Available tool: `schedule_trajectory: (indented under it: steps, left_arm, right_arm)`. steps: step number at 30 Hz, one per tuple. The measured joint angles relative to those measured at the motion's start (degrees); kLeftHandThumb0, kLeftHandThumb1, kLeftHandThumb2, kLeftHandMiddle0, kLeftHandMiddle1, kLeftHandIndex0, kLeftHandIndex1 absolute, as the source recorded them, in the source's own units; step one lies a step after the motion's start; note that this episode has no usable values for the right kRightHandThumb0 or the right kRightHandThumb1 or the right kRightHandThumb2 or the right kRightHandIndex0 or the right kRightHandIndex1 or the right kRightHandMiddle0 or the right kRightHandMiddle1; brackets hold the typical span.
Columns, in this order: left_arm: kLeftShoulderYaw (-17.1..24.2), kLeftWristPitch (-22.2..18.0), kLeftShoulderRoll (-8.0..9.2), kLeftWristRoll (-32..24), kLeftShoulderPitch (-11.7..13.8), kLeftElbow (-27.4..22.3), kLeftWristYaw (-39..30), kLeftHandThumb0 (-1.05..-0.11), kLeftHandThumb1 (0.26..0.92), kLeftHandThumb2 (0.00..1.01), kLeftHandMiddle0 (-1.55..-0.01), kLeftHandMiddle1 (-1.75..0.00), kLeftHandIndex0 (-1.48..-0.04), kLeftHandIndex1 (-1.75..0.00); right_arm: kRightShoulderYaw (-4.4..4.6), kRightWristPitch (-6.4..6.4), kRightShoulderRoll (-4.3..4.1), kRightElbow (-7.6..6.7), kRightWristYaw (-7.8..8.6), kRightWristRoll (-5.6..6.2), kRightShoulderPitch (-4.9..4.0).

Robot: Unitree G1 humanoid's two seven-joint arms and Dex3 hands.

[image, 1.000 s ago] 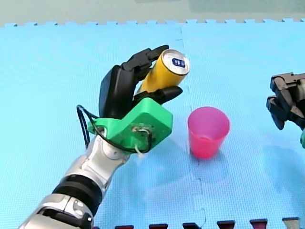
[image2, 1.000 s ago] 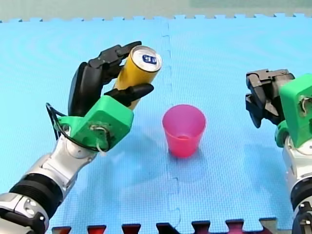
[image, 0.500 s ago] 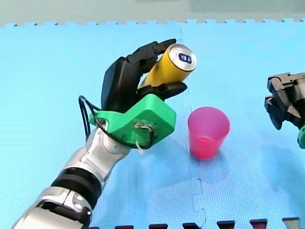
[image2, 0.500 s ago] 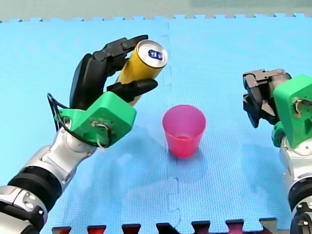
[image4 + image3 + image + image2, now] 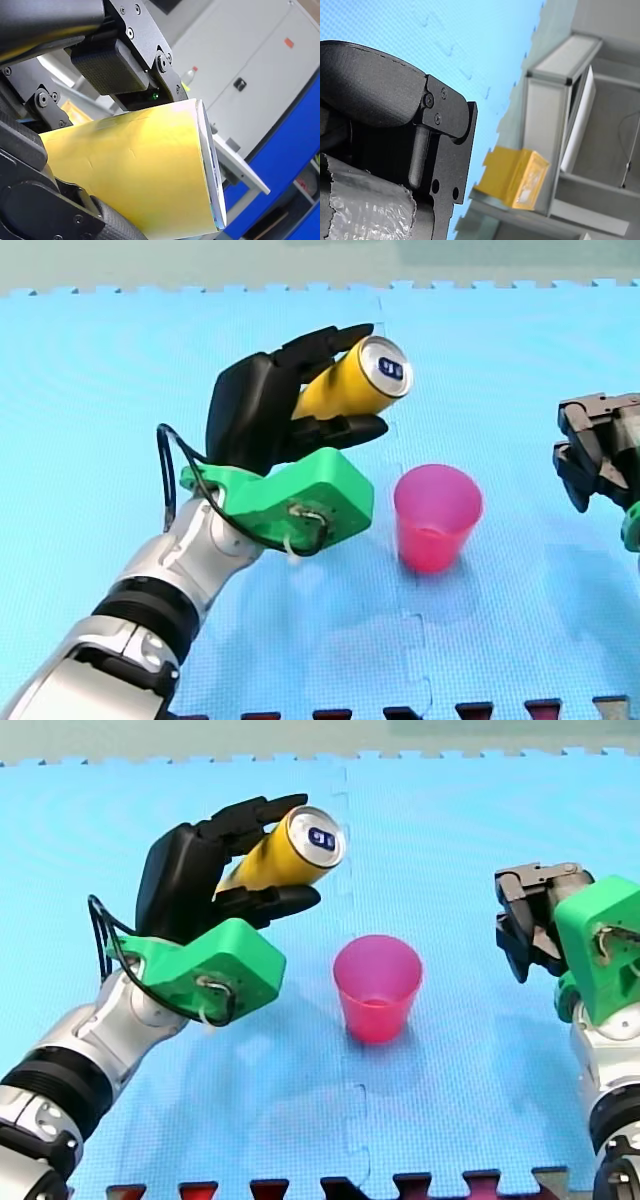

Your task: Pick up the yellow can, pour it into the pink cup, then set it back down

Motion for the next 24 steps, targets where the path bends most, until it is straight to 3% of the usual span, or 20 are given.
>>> schedule_trajectory:
  steps: [11,24]
  left_arm:
    - [-4.4,1.8,1.63,5.5,-1.2,0.3,5.1,-0.376,0.774,0.00,-1.32,0.00,-1.17,0.00]
    - [-11.2,3.5,2.38,13.5,-2.7,0.6,13.4,-0.357,0.770,0.00,-1.28,0.00,-1.17,0.00]
  right_arm:
    - [0.54,-0.84,0.12,0.04,-0.14,-0.59,0.07]
    - [0.31,-1.16,0.06,0.40,0.35,-0.65,0.18]
